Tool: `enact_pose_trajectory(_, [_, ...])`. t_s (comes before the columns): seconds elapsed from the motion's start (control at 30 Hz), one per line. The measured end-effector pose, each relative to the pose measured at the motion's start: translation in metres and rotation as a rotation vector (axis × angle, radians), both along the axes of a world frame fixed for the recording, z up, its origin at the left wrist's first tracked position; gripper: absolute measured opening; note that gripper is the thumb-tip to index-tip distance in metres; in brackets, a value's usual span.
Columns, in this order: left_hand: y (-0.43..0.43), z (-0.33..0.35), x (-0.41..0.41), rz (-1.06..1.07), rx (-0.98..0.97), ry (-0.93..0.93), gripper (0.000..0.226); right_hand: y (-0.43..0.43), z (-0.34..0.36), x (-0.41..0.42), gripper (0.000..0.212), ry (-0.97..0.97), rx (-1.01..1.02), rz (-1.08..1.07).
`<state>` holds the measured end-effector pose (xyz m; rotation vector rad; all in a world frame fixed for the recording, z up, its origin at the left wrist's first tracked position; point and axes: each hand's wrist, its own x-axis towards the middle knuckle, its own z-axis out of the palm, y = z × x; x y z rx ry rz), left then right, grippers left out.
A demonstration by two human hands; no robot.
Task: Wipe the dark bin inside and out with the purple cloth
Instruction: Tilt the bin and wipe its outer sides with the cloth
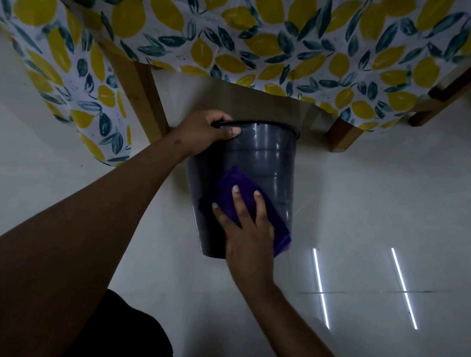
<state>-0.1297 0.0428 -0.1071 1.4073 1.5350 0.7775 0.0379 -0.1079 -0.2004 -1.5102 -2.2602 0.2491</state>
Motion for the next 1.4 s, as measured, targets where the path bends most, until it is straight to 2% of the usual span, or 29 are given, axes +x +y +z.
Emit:
enact_pose_trajectory(0.07, [-0.002,0.0,-0.002,0.001,-0.015,-0.03,0.027,0.025,0.011,0.002,0.056,0.098,-0.019,-0.055])
enact_pose_trajectory(0.2, [-0.005,-0.002,-0.006,0.024,0.009,-0.046,0.026,0.066,0.024,0.013,0.046,0.513,-0.224,-0.345])
enact_pose_trajectory(0.27, [-0.005,-0.003,-0.007,0.034,0.026,-0.034,0.026,0.065,0.021,0.018,0.046,0.589,-0.282,-0.427])
enact_pose_trajectory(0.37, [-0.001,-0.005,-0.003,0.01,0.051,-0.004,0.022,0.034,0.013,0.012,0.047,0.463,-0.189,-0.402])
enact_pose_trajectory(0.53, [0.005,-0.01,0.003,0.026,0.081,0.021,0.022,-0.014,-0.003,-0.005,0.07,-0.001,-0.066,-0.157])
enact_pose_trajectory(0.67, [0.006,-0.009,0.003,-0.019,0.087,0.044,0.02,-0.018,-0.003,-0.012,0.078,-0.089,-0.08,-0.099])
enact_pose_trajectory(0.8, [0.005,-0.005,0.005,-0.069,0.083,0.072,0.023,-0.007,-0.002,0.002,0.077,-0.138,0.028,0.055])
enact_pose_trajectory(0.87, [0.004,-0.003,0.004,-0.064,0.094,0.078,0.02,0.008,0.001,0.012,0.072,-0.092,0.033,0.014])
enact_pose_trajectory(0.97, [0.001,0.0,0.005,-0.066,0.106,0.09,0.016,0.036,0.01,0.021,0.056,0.222,-0.061,-0.223])
enact_pose_trajectory(1.03, [0.0,0.001,0.006,-0.065,0.109,0.101,0.017,0.049,0.014,0.022,0.05,0.397,-0.115,-0.304])
enact_pose_trajectory(1.1, [-0.001,0.0,0.004,-0.058,0.112,0.108,0.019,0.05,0.018,0.017,0.049,0.414,-0.128,-0.321])
enact_pose_trajectory(1.2, [-0.002,-0.003,0.0,-0.033,0.111,0.129,0.021,0.03,0.019,0.007,0.055,0.221,-0.096,-0.262])
enact_pose_trajectory(1.3, [-0.002,-0.006,0.0,-0.004,0.13,0.147,0.02,-0.002,0.002,0.002,0.079,-0.124,-0.037,-0.005])
enact_pose_trajectory(1.4, [-0.003,-0.005,0.0,-0.023,0.12,0.126,0.023,-0.018,-0.013,-0.003,0.087,-0.225,-0.029,0.142])
